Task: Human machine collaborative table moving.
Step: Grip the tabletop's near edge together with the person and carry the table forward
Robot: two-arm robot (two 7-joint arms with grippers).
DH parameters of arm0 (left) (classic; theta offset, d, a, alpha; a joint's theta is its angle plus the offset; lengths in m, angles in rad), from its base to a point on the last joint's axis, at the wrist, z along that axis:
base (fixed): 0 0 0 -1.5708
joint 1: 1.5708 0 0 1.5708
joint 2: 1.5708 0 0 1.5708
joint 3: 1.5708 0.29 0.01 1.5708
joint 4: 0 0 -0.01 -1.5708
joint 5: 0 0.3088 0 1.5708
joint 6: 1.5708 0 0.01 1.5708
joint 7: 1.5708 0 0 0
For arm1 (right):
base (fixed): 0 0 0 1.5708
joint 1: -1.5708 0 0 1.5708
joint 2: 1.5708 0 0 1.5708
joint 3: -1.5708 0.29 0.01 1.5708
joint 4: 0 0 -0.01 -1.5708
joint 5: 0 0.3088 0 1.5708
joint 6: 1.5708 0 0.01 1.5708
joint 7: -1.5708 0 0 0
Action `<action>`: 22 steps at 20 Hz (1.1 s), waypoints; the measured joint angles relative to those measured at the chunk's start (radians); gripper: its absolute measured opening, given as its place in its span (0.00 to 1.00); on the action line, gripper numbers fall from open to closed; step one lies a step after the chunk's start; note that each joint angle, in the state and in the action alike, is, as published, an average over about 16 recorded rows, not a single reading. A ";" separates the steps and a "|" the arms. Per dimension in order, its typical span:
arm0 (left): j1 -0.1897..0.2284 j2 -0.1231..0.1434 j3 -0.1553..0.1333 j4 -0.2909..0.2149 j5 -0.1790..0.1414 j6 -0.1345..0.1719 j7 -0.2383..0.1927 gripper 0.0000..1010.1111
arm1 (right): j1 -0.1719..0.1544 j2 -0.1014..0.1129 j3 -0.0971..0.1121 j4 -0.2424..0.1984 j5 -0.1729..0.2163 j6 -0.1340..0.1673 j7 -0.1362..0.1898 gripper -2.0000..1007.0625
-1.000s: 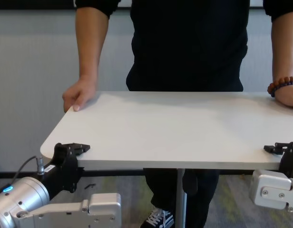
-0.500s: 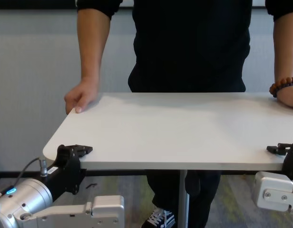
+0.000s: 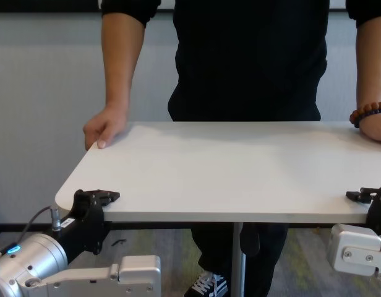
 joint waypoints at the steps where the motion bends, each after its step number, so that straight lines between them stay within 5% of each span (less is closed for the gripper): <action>1: 0.000 0.000 0.000 0.000 0.000 0.000 0.000 0.23 | 0.000 0.000 0.000 0.000 0.000 0.000 0.000 0.28; 11: 0.000 0.001 0.000 -0.001 0.000 -0.001 -0.002 0.31 | 0.002 -0.001 0.000 0.001 0.001 -0.001 0.003 0.42; 22: -0.001 0.002 0.000 -0.001 0.001 -0.001 -0.003 0.65 | 0.003 -0.001 0.000 0.002 0.002 -0.001 0.005 0.78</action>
